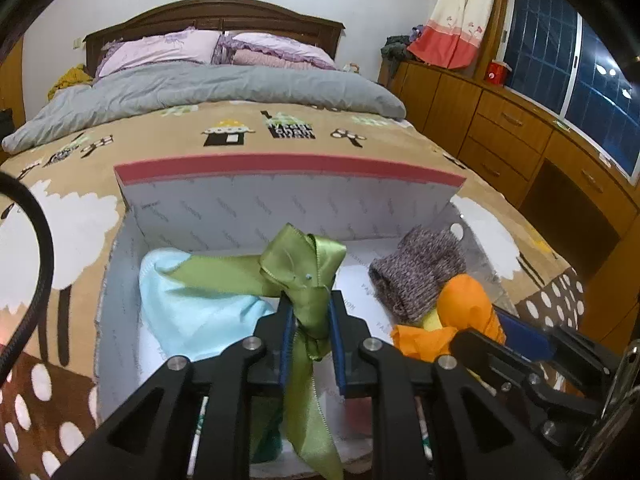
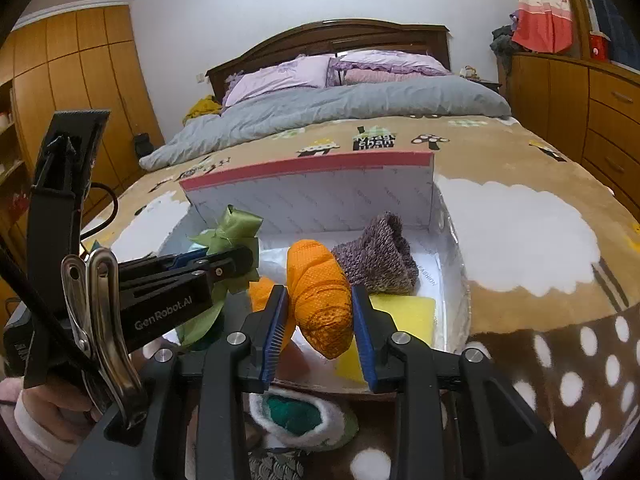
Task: Organize soft objects
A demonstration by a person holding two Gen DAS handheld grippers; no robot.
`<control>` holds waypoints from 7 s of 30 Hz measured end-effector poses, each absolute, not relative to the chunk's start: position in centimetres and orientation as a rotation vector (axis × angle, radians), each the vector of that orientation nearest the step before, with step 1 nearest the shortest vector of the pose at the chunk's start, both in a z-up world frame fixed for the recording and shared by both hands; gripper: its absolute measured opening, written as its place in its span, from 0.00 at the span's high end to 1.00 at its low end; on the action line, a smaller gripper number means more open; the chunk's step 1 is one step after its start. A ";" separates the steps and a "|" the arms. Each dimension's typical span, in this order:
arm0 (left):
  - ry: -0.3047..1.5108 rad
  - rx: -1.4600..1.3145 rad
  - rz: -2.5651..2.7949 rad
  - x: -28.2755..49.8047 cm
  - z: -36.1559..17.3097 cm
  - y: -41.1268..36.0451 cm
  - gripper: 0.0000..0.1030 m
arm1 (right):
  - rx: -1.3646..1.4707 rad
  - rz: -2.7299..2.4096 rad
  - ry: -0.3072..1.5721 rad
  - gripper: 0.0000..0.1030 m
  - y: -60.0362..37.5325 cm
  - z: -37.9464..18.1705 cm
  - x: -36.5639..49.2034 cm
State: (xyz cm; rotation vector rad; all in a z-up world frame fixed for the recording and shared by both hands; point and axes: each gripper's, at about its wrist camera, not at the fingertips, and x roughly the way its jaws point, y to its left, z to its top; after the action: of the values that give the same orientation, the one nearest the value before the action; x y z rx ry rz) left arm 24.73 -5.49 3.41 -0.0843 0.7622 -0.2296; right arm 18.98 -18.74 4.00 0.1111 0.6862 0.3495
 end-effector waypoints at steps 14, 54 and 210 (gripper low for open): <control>0.750 -0.038 -0.238 23.9 3.6 -6.0 0.57 | 0.125 0.345 0.690 0.61 -19.1 3.5 19.7; 0.851 -0.156 -0.206 11.1 3.5 -1.4 0.51 | 0.110 0.343 0.684 0.48 -19.4 3.4 9.5; 0.768 -0.108 -0.207 23.5 2.4 -3.0 0.52 | 0.063 0.247 0.669 0.61 -20.2 3.4 20.1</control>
State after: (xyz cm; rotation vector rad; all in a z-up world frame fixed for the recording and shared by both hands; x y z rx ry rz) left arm 23.54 -3.04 2.39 -0.1079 0.7684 -0.2070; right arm 20.14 -20.24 3.43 0.0632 0.6686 0.2471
